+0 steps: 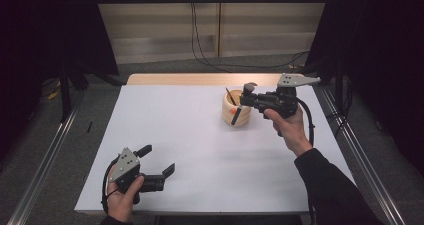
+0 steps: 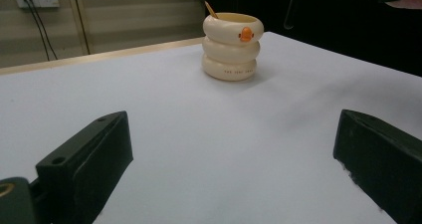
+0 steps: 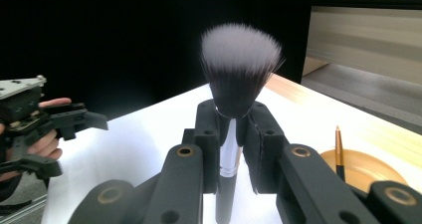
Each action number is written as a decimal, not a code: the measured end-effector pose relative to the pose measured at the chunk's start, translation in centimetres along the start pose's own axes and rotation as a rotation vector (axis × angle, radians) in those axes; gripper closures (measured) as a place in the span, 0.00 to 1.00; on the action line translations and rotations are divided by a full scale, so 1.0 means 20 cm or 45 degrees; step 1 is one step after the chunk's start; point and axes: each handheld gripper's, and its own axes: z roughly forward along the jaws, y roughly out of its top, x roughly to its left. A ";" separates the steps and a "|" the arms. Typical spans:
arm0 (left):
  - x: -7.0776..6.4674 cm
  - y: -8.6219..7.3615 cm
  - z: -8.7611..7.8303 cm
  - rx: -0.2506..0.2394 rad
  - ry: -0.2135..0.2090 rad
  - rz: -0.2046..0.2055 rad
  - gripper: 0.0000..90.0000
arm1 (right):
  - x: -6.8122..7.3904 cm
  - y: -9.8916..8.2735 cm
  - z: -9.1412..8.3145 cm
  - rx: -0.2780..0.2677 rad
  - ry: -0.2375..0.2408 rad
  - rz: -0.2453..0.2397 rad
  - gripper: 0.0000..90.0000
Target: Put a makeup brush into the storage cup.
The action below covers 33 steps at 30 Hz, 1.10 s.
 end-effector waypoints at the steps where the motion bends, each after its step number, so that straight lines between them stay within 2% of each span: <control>1: 0.00 0.00 0.00 -0.001 -0.003 -0.001 0.02 | 0.00 0.01 0.01 0.005 -0.009 0.002 0.86; 12: 0.00 0.01 0.00 -0.001 -0.001 0.010 0.02 | -0.06 0.08 0.04 0.017 -0.069 -0.012 0.86; 22: 0.00 0.01 0.00 0.010 0.002 0.022 0.02 | -0.14 0.13 0.06 -0.015 -0.129 0.003 0.86; 24: 0.00 0.01 0.00 0.012 -0.004 0.035 0.02 | -0.15 0.13 0.06 -0.013 -0.145 0.004 0.86; 33: 0.00 0.01 0.00 0.018 -0.010 0.023 0.02 | -0.22 0.11 0.09 -0.010 -0.228 0.026 0.86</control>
